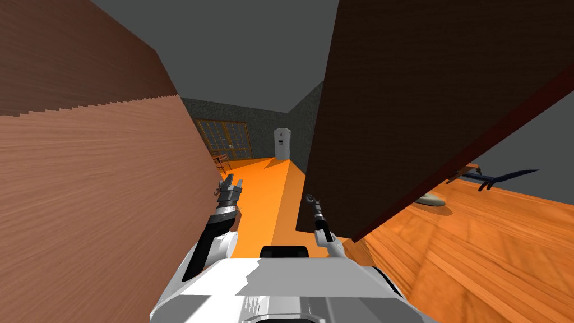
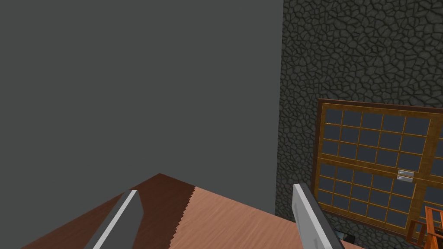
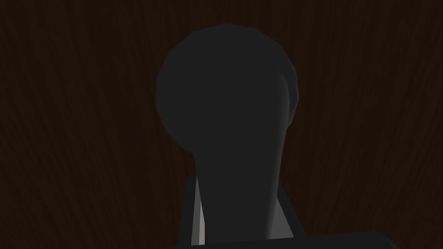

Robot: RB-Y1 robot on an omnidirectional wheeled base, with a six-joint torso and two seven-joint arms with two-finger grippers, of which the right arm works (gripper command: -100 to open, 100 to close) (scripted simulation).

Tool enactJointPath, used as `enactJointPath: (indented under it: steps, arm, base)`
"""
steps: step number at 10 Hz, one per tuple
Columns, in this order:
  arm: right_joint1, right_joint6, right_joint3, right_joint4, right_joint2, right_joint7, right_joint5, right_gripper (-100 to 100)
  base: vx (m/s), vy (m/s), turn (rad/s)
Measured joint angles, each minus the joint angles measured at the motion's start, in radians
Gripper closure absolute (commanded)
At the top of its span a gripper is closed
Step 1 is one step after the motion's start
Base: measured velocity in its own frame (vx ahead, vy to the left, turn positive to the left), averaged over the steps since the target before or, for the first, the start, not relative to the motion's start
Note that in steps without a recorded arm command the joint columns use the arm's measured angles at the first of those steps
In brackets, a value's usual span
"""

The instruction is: Push the door open

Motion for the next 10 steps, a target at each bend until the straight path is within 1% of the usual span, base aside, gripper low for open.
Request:
enactJointPath:
  steps: [1, 2, 3, 4, 5, 6, 8, 10]
  arm:
    - [-0.009, -0.008, -0.010, 0.013, -0.004, 0.000, -0.002, 100]
    - [-0.003, -0.005, -0.018, 0.002, -0.006, 0.000, -0.003, 100]
    - [0.005, 0.004, -0.025, -0.013, -0.006, 0.003, -0.004, 100]
    - [0.008, 0.006, -0.033, -0.014, -0.007, 0.005, -0.004, 100]
    - [0.002, 0.001, -0.041, 0.000, -0.009, 0.007, -0.006, 100]
    - [0.000, -0.002, -0.044, 0.001, -0.011, 0.006, -0.007, 100]
    - [-0.006, -0.013, -0.056, 0.030, -0.014, 0.010, -0.015, 100]
    - [0.010, 0.003, -0.065, -0.003, -0.013, 0.015, -0.021, 100]
  base:
    - [0.148, 0.081, -0.073]
    - [0.161, 0.092, -0.068]
    - [0.180, 0.098, -0.086]
    - [0.172, 0.079, -0.089]
    - [0.073, 0.026, -0.036]
    - [0.115, 0.021, -0.041]
    - [0.152, 0.025, -0.028]
    - [0.175, 0.045, -0.034]
